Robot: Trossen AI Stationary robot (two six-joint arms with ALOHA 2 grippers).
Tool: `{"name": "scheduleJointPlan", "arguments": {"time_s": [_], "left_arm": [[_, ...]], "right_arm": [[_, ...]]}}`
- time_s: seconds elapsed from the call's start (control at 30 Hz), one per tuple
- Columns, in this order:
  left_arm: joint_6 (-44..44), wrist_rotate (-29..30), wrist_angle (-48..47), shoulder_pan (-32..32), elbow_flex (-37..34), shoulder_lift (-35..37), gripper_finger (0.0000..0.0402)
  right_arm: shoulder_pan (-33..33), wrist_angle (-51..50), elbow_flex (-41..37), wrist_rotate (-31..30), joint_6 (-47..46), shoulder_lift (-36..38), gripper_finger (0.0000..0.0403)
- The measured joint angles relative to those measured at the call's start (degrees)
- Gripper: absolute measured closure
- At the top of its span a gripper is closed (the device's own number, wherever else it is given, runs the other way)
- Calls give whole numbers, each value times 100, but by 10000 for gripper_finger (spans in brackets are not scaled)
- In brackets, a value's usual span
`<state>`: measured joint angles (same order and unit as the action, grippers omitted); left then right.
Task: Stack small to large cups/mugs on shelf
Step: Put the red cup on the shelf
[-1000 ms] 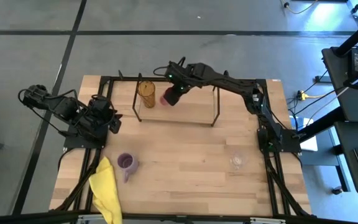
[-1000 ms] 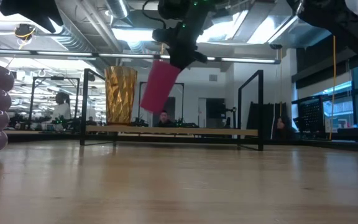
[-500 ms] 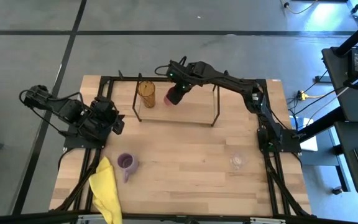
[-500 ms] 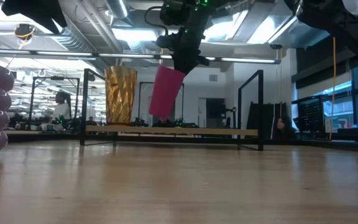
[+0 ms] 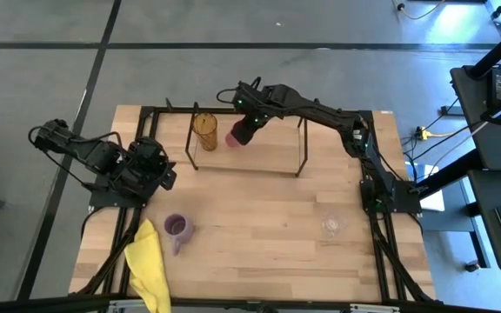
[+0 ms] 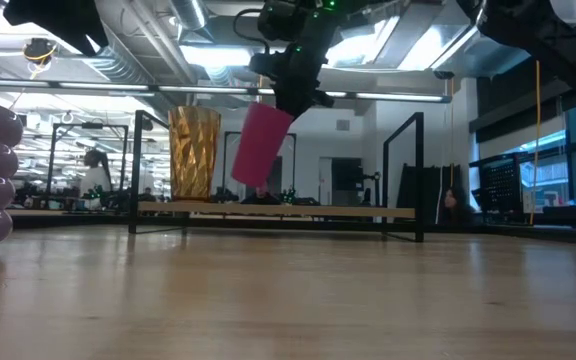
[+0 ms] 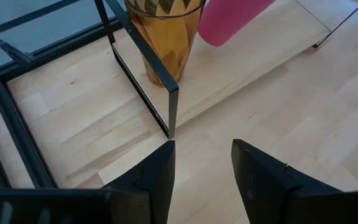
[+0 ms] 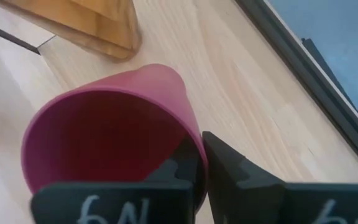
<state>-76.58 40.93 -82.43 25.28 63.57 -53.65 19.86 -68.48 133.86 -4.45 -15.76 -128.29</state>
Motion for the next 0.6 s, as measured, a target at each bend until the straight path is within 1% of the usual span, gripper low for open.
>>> {"name": "scheduleJointPlan", "arguments": {"time_s": [0.3, 0.6], "left_arm": [[0, 4, 22, 0, 0, -4, 250], [0, 6, 24, 0, 0, -2, 250]], "right_arm": [[26, 124, -455, -42, 112, -24, 382], [24, 497, -481, 35, 105, -24, 381]]}}
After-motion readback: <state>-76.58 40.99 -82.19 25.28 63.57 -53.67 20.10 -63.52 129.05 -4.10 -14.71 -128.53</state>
